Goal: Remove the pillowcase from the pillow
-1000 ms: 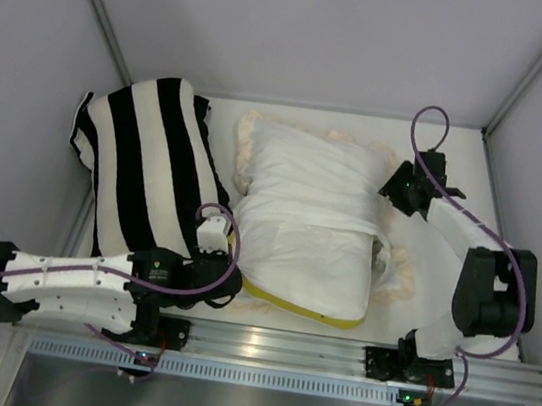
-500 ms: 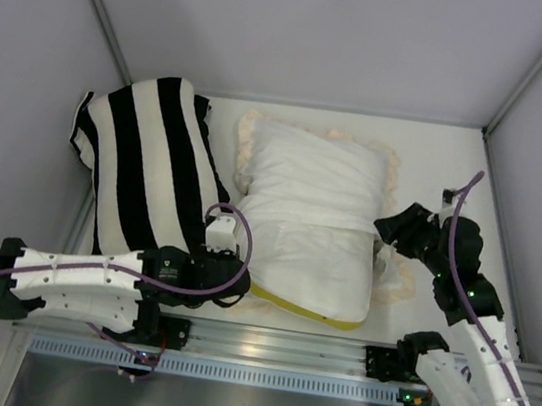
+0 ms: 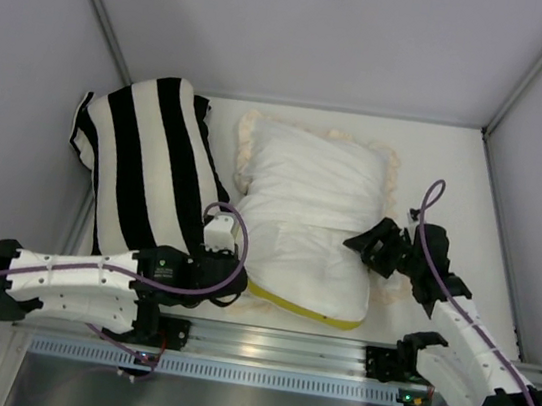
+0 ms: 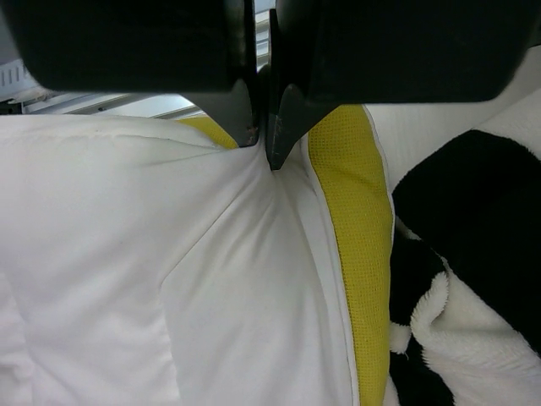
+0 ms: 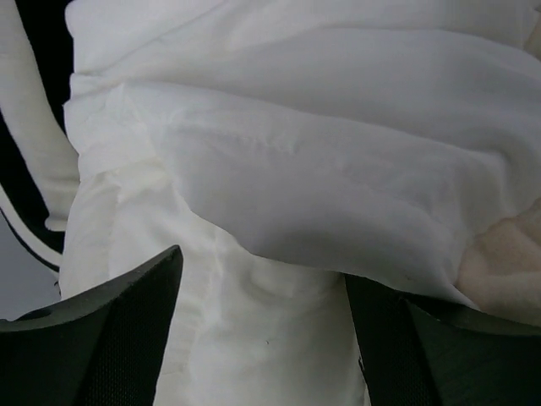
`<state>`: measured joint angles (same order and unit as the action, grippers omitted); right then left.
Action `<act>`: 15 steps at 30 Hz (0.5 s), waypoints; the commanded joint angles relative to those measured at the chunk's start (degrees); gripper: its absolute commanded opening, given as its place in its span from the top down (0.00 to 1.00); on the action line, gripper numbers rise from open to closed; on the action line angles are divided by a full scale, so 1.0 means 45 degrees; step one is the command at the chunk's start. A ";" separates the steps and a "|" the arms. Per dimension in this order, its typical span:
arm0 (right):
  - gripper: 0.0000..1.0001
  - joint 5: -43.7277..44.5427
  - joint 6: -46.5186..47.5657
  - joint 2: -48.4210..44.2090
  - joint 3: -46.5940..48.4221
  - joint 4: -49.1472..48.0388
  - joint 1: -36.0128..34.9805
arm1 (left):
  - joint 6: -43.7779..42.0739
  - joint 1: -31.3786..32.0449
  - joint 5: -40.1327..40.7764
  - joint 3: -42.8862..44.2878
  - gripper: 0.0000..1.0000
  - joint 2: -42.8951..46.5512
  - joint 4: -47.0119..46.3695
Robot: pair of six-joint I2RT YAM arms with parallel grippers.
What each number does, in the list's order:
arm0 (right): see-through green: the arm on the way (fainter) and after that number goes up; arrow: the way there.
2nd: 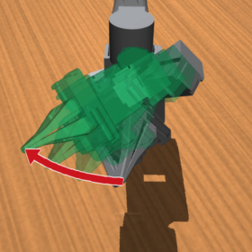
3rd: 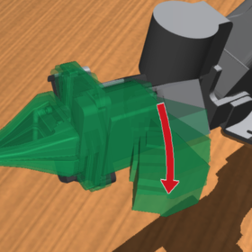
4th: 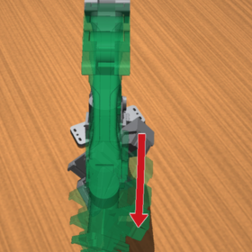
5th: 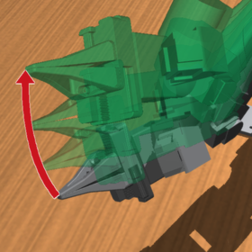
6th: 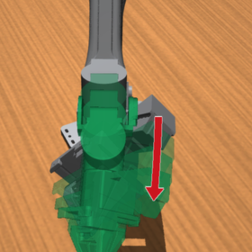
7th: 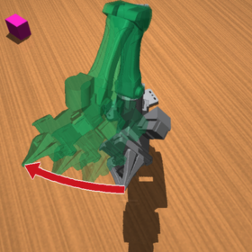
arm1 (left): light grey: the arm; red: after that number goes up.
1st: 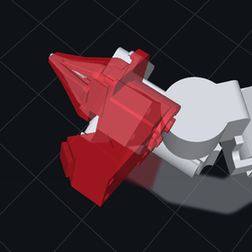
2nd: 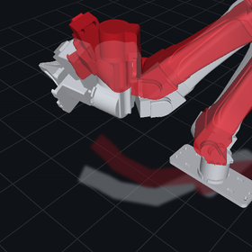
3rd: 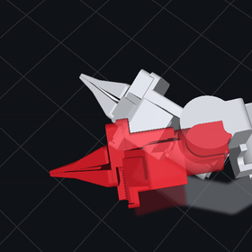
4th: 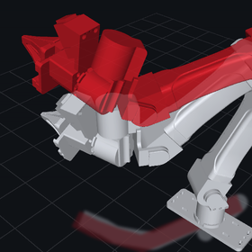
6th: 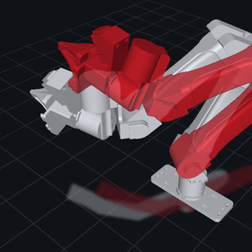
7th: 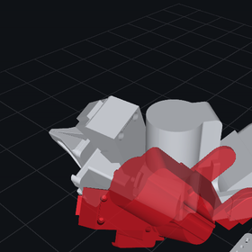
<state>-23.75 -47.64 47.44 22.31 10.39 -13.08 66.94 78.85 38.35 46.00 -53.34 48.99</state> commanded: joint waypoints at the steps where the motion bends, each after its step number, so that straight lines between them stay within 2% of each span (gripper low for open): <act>1: 0.26 -0.0366 -0.0759 0.0045 0.0727 -0.2171 -0.0140 | 0.0125 -0.0042 0.0345 0.0150 1.00 0.0642 -0.0477; 3: 0.25 -0.0291 -0.0975 -0.0189 0.0727 -0.2641 -0.0140 | 0.0106 -0.0042 0.0365 0.0091 1.00 0.0701 -0.0477; 7: 0.22 0.1095 -0.1133 -0.0523 0.0863 -0.2719 -0.0140 | 0.0008 -0.0042 0.0307 -0.0026 1.00 0.0585 -0.0730; 10: 0.22 0.2323 -0.0842 0.0526 0.1350 -0.2565 -0.0140 | -0.0090 -0.0042 0.0151 -0.0007 1.00 0.0312 -0.0965; 15: 0.26 0.3205 -0.0273 0.2833 0.2367 -0.1957 -0.0140 | -0.0148 -0.0042 0.0072 0.0071 1.00 0.0037 -0.1024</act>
<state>-14.28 -50.61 56.27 30.13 2.92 -13.10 66.06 78.85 37.89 45.54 -53.06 47.83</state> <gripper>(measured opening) 0.744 0.028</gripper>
